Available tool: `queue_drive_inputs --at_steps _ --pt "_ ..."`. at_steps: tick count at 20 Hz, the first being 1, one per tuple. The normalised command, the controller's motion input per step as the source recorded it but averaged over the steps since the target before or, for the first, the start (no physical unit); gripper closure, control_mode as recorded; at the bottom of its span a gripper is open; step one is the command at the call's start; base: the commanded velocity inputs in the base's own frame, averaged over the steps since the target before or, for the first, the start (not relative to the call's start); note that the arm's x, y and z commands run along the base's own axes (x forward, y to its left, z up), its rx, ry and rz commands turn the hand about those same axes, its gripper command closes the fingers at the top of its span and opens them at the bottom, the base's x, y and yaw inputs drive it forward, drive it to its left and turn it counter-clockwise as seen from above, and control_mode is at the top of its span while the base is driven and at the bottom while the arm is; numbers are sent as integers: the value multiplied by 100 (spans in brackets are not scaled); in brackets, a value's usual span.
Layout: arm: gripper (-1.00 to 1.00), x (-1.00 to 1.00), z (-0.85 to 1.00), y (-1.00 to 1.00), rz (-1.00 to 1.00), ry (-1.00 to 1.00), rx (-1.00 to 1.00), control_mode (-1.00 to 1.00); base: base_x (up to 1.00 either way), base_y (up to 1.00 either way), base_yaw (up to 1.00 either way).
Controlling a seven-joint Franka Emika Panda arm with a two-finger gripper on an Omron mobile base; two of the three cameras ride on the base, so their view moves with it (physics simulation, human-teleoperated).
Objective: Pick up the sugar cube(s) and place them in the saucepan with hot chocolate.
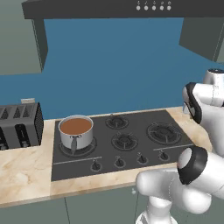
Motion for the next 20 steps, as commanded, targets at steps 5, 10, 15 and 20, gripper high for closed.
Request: queue_drive_inputs --at_steps 5,10,15,20 --pt "-100 0 -14 -74 0 4 2 -100 0 0 0" --pt "-100 0 -3 -47 5 9 0 -100 0 0 0" --pt "-100 0 -13 -26 12 11 2 -100 0 0 0" --pt "-100 -11 -17 -10 20 1 3 -100 0 0 0"
